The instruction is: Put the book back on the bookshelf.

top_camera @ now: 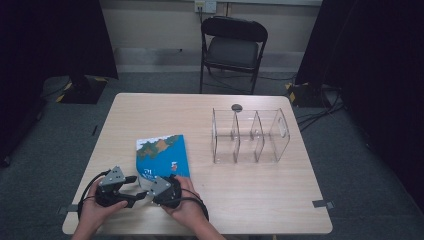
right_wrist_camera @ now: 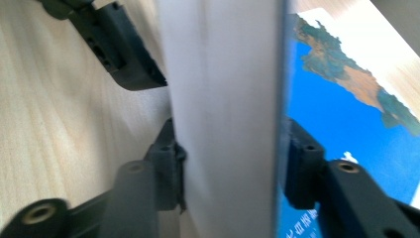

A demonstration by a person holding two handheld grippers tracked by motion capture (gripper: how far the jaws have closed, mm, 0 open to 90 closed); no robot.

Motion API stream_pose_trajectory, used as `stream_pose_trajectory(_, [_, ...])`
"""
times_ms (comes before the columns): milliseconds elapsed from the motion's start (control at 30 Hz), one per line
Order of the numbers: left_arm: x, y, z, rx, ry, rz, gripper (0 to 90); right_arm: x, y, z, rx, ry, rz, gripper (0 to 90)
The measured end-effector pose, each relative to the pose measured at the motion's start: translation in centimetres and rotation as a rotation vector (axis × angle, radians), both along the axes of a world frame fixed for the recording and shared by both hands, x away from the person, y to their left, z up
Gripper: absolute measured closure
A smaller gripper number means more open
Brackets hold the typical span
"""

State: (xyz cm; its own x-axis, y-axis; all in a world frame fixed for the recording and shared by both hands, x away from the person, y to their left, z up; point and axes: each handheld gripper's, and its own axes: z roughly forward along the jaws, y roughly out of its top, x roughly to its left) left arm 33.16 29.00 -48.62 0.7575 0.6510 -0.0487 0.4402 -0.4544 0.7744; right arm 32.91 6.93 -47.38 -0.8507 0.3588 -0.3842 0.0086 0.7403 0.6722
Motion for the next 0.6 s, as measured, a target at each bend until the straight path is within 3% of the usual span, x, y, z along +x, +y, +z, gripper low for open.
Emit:
stream_pose_trajectory(133, [0.1, 0.1, -0.8, -0.007, 0.030, 0.015, 19.9, 0.0, -0.6, 0.3, -0.017, -0.002, -0.002, 56.6])
stream_pose_trajectory(367, [0.3, 0.5, -1.1, 0.024, 0.024, 0.014, 18.1, 0.0, -1.0, 0.8, -0.039, 0.014, -0.005, 58.0])
stream_pose_trajectory(467, [0.3, 0.5, -1.2, 0.015, 0.027, 0.007, 17.8, 0.0, -1.2, 1.1, -0.045, 0.021, -0.009, 58.7])
stream_pose_trajectory(600, [0.4, 0.5, -1.2, 0.045, 0.011, -0.016, 17.6, -0.1, -1.8, 1.9, -0.049, 0.036, -0.013, 59.8])
